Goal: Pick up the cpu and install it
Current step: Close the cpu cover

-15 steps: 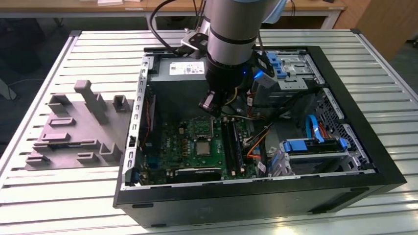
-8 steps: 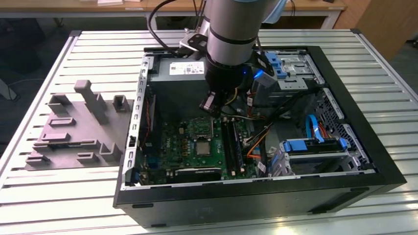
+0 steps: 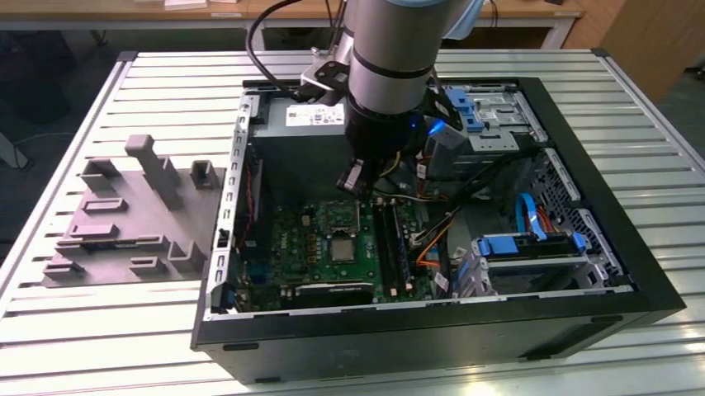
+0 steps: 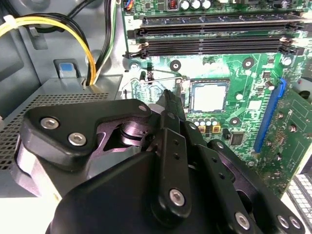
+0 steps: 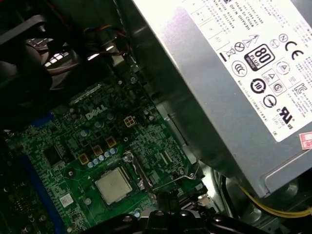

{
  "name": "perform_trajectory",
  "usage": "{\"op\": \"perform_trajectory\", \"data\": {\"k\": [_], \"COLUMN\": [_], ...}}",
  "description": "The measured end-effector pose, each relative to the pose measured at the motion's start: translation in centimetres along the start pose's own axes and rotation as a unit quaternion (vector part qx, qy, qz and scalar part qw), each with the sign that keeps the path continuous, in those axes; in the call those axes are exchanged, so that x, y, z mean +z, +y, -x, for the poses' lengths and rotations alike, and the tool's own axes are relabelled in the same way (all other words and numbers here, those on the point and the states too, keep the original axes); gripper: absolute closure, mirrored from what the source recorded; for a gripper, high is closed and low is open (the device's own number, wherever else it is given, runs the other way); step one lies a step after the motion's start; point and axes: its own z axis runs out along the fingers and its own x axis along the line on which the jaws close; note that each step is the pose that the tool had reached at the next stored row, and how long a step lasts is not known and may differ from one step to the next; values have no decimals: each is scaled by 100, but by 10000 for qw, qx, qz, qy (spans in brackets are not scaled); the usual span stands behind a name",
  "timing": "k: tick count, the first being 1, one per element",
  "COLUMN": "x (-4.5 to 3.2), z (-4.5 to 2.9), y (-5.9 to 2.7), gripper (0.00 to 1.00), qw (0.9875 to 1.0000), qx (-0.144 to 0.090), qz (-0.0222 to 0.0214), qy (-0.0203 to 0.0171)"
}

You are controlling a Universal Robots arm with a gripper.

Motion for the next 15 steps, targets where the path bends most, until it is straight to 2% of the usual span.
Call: {"op": "perform_trajectory", "data": {"k": [10,15], "x": [0,1], "z": [-63,-71], "y": [-25,-26], "gripper": [89,89], "qw": [10000,9999], "qx": [-42,-57], "qz": [-4,-52], "qy": [8,85]}}
